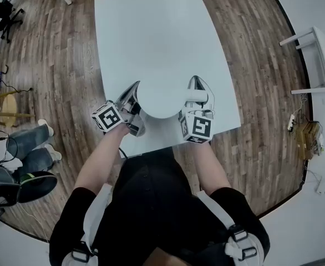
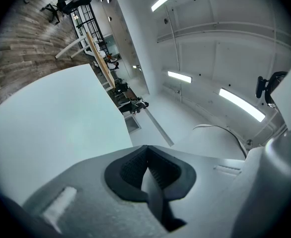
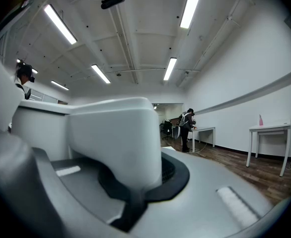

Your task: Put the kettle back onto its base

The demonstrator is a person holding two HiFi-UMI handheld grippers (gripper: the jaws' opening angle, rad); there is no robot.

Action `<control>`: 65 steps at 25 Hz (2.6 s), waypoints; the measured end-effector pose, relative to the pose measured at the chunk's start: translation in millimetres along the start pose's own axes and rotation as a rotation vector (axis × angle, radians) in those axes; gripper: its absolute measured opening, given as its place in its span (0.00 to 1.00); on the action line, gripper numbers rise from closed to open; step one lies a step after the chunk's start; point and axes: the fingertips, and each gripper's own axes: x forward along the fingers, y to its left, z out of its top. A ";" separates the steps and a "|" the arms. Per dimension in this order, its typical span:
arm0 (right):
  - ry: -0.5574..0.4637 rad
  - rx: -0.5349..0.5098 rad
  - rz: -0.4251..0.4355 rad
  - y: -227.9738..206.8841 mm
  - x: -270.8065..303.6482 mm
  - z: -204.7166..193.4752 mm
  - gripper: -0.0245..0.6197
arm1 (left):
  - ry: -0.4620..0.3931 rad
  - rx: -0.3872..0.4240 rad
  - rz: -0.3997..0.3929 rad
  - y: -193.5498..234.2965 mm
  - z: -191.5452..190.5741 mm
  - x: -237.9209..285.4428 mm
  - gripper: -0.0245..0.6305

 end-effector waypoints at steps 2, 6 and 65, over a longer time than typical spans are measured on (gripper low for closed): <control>-0.002 0.001 -0.006 -0.3 -1.2 -0.3 0.05 | 0.007 0.000 0.006 0.7 -0.9 -0.4 0.03; 0.011 0.002 -0.024 -1.1 -3.6 -7.7 0.05 | 0.003 0.036 0.018 4.3 0.5 0.1 0.03; -0.033 0.048 0.029 -6.3 -277.2 24.0 0.05 | -0.121 0.600 0.022 -172.2 -91.7 -175.6 0.03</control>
